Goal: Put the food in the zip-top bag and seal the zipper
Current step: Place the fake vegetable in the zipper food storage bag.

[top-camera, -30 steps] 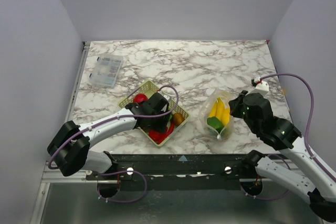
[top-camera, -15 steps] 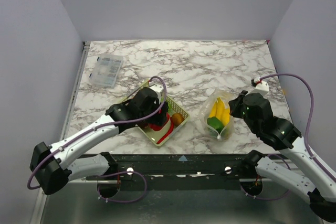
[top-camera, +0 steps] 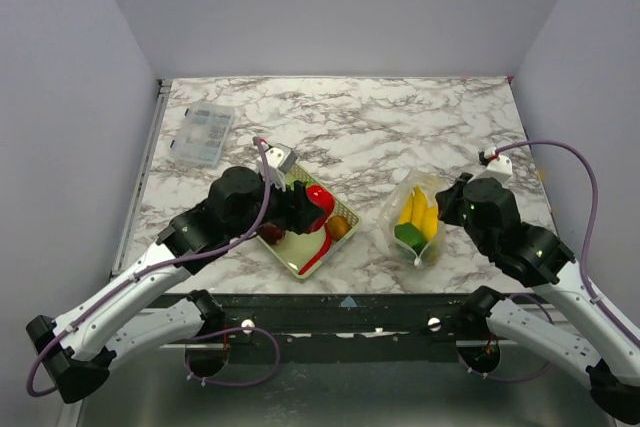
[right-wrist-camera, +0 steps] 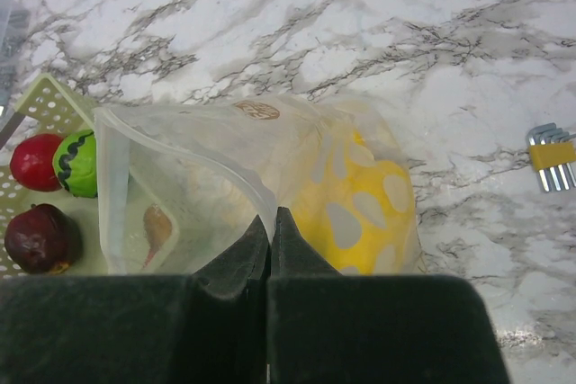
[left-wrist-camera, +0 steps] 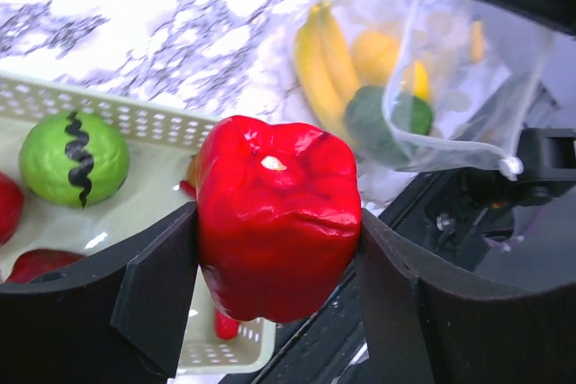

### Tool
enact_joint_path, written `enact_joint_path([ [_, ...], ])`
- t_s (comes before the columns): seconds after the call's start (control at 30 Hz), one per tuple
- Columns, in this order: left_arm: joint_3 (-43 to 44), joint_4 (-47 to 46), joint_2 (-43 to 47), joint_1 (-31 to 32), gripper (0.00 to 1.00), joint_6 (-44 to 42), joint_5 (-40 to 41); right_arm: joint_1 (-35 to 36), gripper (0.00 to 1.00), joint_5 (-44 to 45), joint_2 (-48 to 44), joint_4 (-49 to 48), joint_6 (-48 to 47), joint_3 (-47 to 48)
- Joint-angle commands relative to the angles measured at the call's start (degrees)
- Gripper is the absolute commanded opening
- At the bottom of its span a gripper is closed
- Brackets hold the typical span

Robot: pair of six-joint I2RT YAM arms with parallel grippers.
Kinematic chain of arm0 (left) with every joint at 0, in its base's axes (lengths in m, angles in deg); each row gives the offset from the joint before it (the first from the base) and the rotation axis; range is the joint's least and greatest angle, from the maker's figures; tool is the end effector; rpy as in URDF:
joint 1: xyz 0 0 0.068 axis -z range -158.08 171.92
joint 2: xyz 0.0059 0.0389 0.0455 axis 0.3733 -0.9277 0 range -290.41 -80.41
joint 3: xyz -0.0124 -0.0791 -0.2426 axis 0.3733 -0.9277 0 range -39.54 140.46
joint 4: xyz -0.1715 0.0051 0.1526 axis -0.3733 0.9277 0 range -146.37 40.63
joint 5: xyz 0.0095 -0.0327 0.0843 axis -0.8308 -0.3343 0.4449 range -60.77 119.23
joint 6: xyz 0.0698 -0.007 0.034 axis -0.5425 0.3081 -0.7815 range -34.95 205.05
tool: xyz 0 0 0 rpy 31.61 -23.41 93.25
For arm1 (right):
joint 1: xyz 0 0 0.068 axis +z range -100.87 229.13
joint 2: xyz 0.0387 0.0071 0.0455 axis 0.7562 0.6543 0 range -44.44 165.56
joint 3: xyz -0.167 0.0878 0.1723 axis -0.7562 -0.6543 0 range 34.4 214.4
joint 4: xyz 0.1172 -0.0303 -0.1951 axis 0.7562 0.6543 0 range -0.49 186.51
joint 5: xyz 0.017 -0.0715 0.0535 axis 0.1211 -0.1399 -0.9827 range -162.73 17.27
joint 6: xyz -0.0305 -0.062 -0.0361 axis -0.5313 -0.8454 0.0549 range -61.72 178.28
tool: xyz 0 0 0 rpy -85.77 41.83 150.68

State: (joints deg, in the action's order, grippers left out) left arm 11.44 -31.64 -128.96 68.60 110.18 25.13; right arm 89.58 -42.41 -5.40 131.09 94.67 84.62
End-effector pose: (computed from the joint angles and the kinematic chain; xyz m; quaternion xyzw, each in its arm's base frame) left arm 0.1303 -0.1452 0.3136 0.1747 0.8116 -0.3505 0.4335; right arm 0.1264 0.0635 0.3017 0.1002 0.8416 0.1202 0.5169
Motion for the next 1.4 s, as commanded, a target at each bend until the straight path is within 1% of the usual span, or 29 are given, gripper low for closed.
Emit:
enact_joint_path([
  [0.0, 0.8, -8.91, 1.29, -0.36, 0.19, 1.14, -9.46, 0.24, 0.01, -0.67, -0.78, -2.16, -0.51, -0.57],
  [0.13, -0.56, -19.29, -0.18, -0.37, 0.17, 6.14, -18.64, 0.2, 0.01, -0.76, -0.82, -2.3, -0.42, -0.69],
  [0.23, -1.92, -31.24, -4.23, -0.36, 0.15, 14.67, -26.17, 0.17, 0.01, -0.64, -0.82, -2.26, -0.47, -0.68],
  [0.3, -3.0, -40.31, -7.71, 0.27, 0.12, 21.57, -29.39, 0.16, 0.01, -0.62, -0.92, -2.28, -0.47, -0.66],
  [0.4, -3.33, -50.14, -12.91, 2.81, 0.1, 27.71, -29.35, 0.18, 0.01, -0.55, -1.07, -2.21, -0.43, -0.56],
  [0.47, -3.32, -51.65, -15.15, 5.06, 0.09, 28.4, -26.07, 0.25, 0.01, -0.5, -1.34, -1.99, -0.29, -0.54],
  [0.53, -3.94, -51.47, -16.43, 7.31, 0.09, 27.94, -19.82, 0.21, 0.01, -0.43, -1.93, -2.03, -0.05, -0.6],
  [0.63, -1.44, -47.61, -20.0, 8.94, 0.08, 27.52, -13.28, 0.2, 0.01, -0.69, -2.78, -2.12, 0.02, -0.69],
  [0.7, 1.12, -46.68, -22.82, 9.47, 0.08, 27.13, -12.67, 0.22, 0.01, -0.74, -3.14, -2.11, 0.06, -0.66],
  [0.8, 3.48, -48.61, -26.19, 10.53, 0.08, 26.8, -14.42, 0.24, 0.01, -0.88, -3.02, -2.16, 0.03, -0.7],
  [0.9, 6.13, -46.13, -30.04, 11.16, 0.09, 27.1, -15.67, 0.24, 0.01, -0.71, -2.85, -2.12, 0.1, -0.57],
  [0.97, 6.8, -45.2, -32.02, 11.16, 0.12, 27.92, -16.21, 0.16, 0.01, -0.83, -2.92, -2.31, 0.08, -0.69],
  [1.03, 7.66, -43.56, -33.34, 11.16, 0.17, 27.74, -15.99, 0.25, 0.01, -0.92, -3.01, -2.3, 0.06, -0.74],
  [1.1, 9.43, -41.46, -34.92, 11.16, 0.3, 27.36, -16.84, 0.18, 0.01, -0.9, -3.1, -2.34, 0.02, -0.75],
  [1.2, 12.05, -38.35, -36.83, 11.16, 0.53, 26.74, -18.09, 0.2, 0.01, -0.97, -3.09, -2.38, -0.02, -0.81],
  [1.3, 12.72, -37.78, -36.89, 11.16, 0.69, 25.67, -18.49, 0.16, 0.01, -1.08, -3.18, -2.38, -0.08, -0.87],
  [1.37, 13.66, -35.55, -36.52, 11.08, 0.74, 24.2, -18.15, 0.16, 0.01, -1.08, -3.28, -2.47, -0.03, -0.84],
])
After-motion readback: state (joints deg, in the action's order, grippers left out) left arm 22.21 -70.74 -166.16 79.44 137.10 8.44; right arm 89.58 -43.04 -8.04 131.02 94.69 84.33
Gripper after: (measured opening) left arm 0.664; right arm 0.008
